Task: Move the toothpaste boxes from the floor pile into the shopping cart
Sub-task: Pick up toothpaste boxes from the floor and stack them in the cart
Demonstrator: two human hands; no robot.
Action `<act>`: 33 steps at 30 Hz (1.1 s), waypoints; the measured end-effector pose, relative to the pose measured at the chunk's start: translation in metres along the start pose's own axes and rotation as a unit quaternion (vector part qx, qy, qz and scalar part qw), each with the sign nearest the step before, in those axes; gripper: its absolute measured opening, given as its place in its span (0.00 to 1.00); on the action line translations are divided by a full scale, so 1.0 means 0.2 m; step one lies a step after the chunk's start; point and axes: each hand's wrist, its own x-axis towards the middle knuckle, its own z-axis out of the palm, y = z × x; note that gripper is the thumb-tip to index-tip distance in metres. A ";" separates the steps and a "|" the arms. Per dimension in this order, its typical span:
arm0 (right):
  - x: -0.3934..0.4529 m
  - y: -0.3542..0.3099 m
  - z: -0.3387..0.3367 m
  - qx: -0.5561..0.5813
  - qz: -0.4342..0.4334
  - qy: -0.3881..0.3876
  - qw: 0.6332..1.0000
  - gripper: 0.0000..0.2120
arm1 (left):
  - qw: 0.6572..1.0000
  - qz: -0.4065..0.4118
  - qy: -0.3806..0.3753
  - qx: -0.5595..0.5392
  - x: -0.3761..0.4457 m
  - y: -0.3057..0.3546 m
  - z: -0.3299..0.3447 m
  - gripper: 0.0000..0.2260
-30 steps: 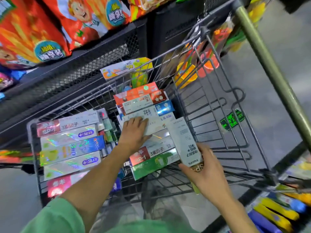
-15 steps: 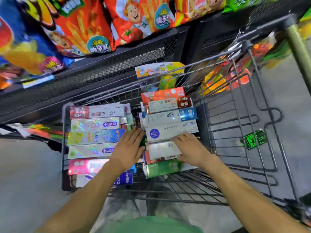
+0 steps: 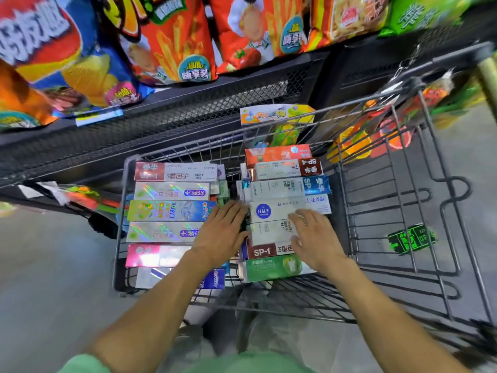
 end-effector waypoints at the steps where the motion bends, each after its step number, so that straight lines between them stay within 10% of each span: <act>1: 0.00 -0.03 -0.04 0.006 0.002 0.006 1.000 0.26 | 1.000 -0.003 0.010 0.005 -0.03 -0.02 -0.03 0.30; 8: 0.07 -0.62 -0.37 -0.033 -0.061 0.059 0.996 0.30 | 0.992 -0.075 0.081 0.054 -0.49 -0.41 -0.33 0.30; 17: 0.06 -2.17 -0.46 -0.076 -0.275 0.093 0.954 0.34 | 0.943 -0.288 0.160 0.055 -1.96 -1.16 -0.43 0.31; 33: -0.20 -4.63 -0.09 -0.152 -0.637 -0.006 0.755 0.33 | 0.661 -0.730 0.170 -0.051 -4.09 -1.58 0.17 0.32</act>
